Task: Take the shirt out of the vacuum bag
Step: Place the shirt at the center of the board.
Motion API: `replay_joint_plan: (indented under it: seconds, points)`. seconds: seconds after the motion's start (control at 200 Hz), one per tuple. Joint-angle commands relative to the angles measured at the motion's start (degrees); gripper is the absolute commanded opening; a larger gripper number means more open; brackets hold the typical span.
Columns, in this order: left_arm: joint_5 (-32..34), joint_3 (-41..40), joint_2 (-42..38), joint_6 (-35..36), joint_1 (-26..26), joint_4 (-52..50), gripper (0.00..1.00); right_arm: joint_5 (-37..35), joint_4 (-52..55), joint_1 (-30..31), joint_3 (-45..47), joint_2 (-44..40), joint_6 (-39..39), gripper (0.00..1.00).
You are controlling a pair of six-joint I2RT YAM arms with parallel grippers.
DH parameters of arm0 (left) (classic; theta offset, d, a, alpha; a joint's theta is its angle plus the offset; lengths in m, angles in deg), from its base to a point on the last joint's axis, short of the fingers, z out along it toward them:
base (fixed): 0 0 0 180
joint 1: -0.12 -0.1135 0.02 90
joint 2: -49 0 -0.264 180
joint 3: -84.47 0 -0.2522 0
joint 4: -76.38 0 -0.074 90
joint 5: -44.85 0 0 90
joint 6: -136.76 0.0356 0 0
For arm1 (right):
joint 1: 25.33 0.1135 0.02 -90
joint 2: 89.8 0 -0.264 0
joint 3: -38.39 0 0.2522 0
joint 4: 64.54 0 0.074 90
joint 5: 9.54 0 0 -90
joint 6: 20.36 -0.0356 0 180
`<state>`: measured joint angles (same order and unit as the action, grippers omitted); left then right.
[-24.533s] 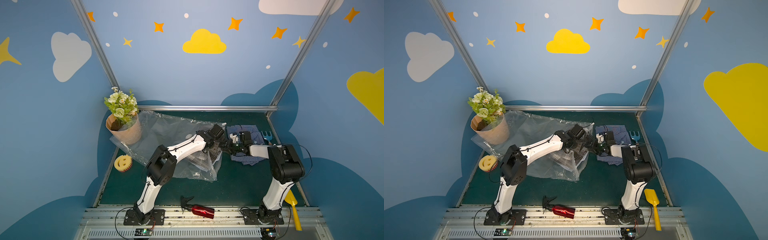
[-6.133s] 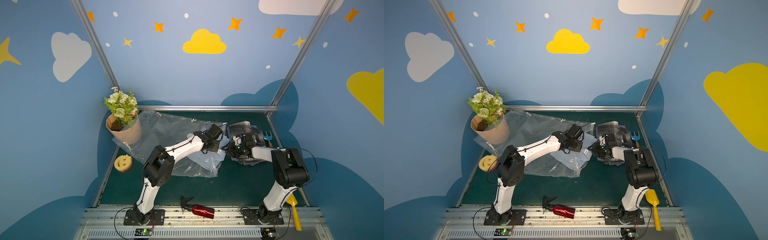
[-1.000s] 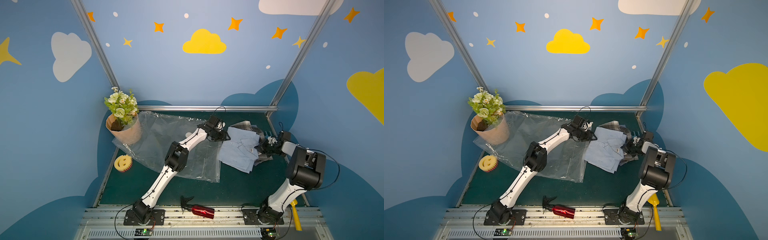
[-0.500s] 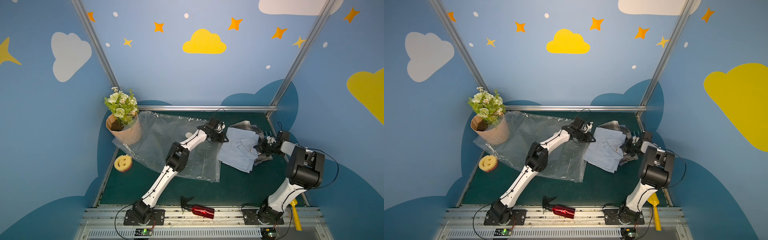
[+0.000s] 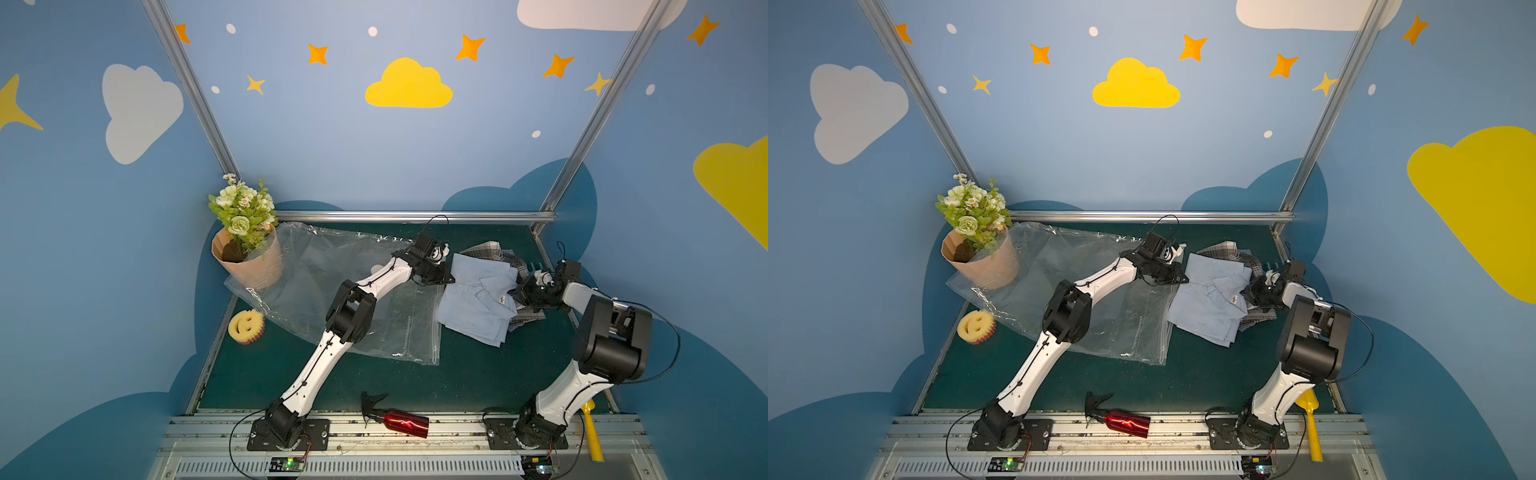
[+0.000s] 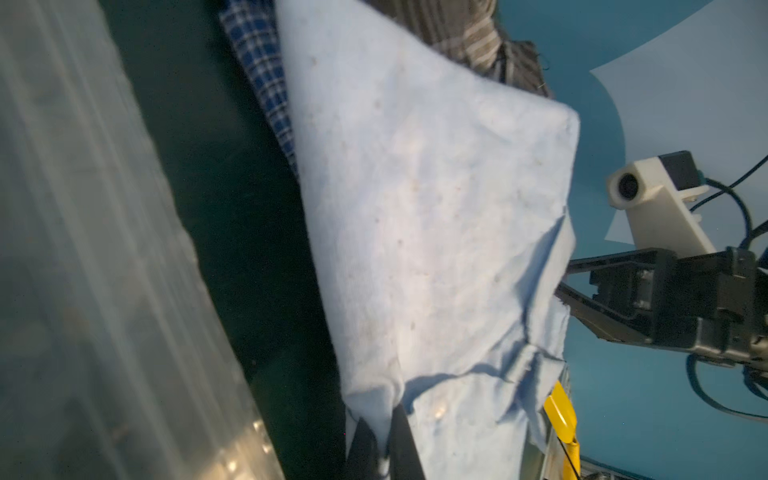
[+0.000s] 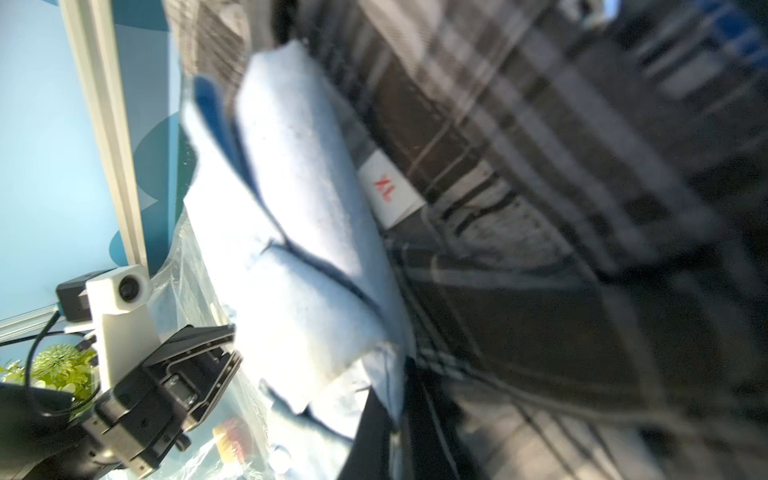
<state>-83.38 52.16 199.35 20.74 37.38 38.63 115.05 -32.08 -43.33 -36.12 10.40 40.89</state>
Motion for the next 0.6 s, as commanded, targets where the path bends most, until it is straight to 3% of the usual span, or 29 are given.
replay_joint_plan:
  seconds: [0.0, 0.215, 0.596]
  points:
    - [-1.89, 0.01, -5.26, -1.35, 1.01, 2.29, 0.04, 0.72, 1.75, 0.6, -1.85, -4.16, -0.38, 0.0]
    - [-2.96, 2.88, -7.02, -3.46, 2.95, 1.76, 0.04, 1.18, 4.31, 0.43, -4.97, -7.46, -0.16, 0.0]
    - [-1.91, 13.16, -0.39, -10.55, 5.11, 1.33, 0.04, 1.73, 6.56, -0.61, -13.53, -6.36, -0.51, 0.0]
